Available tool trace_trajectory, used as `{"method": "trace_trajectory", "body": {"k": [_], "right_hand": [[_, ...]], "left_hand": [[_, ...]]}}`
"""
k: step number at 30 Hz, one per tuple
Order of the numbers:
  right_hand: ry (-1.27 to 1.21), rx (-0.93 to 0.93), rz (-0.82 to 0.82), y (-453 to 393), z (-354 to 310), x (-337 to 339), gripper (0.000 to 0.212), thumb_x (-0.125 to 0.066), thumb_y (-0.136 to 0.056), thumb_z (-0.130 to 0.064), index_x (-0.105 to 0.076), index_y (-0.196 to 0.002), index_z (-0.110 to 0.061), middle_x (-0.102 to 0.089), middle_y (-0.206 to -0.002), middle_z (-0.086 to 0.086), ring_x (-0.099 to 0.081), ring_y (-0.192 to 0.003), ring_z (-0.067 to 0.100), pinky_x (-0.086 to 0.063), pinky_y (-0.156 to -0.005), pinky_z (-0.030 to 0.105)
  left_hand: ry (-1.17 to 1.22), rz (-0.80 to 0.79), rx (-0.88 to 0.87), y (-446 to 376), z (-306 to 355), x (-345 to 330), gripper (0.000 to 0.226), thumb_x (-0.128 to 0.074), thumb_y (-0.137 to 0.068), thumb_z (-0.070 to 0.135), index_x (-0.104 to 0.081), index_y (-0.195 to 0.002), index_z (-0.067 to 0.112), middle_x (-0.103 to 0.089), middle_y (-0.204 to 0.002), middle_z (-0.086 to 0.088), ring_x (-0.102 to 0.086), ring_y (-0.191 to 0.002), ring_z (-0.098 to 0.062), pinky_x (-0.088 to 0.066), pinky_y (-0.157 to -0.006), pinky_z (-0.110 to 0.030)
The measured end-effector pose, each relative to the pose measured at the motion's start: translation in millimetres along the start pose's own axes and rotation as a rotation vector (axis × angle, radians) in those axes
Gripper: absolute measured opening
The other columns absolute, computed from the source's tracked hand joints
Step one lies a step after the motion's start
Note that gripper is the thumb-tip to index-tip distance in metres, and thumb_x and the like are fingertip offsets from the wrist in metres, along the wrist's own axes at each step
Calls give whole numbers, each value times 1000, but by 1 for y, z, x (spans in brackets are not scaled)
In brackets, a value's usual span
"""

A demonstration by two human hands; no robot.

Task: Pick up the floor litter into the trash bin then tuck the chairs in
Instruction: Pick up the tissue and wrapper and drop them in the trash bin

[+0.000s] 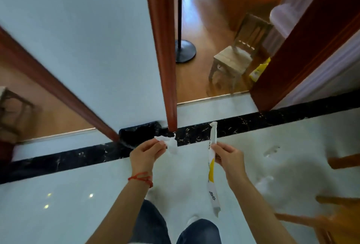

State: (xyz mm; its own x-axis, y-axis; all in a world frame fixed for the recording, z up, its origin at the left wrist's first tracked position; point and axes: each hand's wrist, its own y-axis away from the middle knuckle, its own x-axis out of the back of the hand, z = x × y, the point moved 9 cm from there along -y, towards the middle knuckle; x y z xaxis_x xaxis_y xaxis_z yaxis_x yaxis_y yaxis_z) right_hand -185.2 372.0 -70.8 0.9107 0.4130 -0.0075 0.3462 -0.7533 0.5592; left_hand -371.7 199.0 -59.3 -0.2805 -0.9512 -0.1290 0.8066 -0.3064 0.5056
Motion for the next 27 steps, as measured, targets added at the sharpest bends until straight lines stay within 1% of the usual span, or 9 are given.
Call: {"method": "trace_trajectory", "body": {"k": [1,3,6,8,13,16,18,22,27], "right_hand": [[23,1,-20,-1,0,-16,5,-67,-80,-8,-70,-82,-5,-66,-78,16,-59,-74,26,-54,-81,39],[63,3,-61,-3,0,-47,4,-68,-79,-9,-71,-82,-8,-65,-76,14,-58,-73,24,-53,-81,39],[109,5,-105,-8,1,-93,4,-68,-79,-10,-71,-78,-13,-65,-81,17,-59,-75,26,-54,-84,41],[126,-3,-113,-14,3,-120,4,-68,-79,-10,-71,-79,-13,-66,-80,16,-59,-75,26,-54,-85,42],[103,-54,-63,-33,13,-181,4,-67,-80,-9,-70,-80,-11,-63,-77,14,-56,-74,24,-54,-84,40],[55,-99,-26,-49,24,-212,11,-66,-81,-8,-69,-90,-3,-63,-77,12,-57,-70,21,-53,-81,38],[-1,-135,2,-60,33,-228,14,-66,-81,-8,-68,-93,-1,-62,-75,11,-56,-66,18,-54,-76,33],[-83,-181,35,-82,51,-251,11,-65,-81,-7,-67,-91,-2,-63,-77,10,-59,-69,17,-52,-65,25],[-123,-256,44,-122,83,-274,6,-63,-83,-6,-68,-80,-6,-62,-76,9,-58,-73,18,-51,-70,29]], "left_hand": [[10,28,-4,-4,5,14,11,-66,-75,-5,-68,-80,4,-69,-79,-11,-66,-75,-22,-57,-64,-19],[45,76,-5,-15,13,41,10,-66,-75,-6,-67,-80,3,-69,-76,-10,-66,-74,-21,-56,-62,-18],[96,126,8,-36,25,75,9,-64,-75,-9,-66,-79,-1,-68,-73,-10,-66,-68,-19,-55,-60,-17],[114,143,11,-53,31,94,10,-64,-75,-10,-66,-76,-1,-69,-66,-7,-67,-61,-15,-55,-59,-17],[115,150,42,-110,46,135,11,-64,-75,-9,-67,-78,0,-71,-62,-1,-67,-59,-11,-55,-59,-17],[101,152,65,-145,49,152,11,-65,-74,-10,-67,-76,0,-70,-62,-3,-67,-59,-11,-55,-59,-17],[90,165,80,-166,48,161,10,-65,-73,-10,-67,-79,-2,-70,-64,-4,-67,-60,-12,-55,-59,-18],[82,183,109,-202,38,175,10,-66,-74,-9,-66,-79,-1,-70,-59,0,-67,-59,-13,-55,-59,-18],[85,238,132,-243,10,185,10,-67,-73,-8,-68,-76,2,-70,-60,-1,-67,-61,-13,-56,-62,-19]]}}
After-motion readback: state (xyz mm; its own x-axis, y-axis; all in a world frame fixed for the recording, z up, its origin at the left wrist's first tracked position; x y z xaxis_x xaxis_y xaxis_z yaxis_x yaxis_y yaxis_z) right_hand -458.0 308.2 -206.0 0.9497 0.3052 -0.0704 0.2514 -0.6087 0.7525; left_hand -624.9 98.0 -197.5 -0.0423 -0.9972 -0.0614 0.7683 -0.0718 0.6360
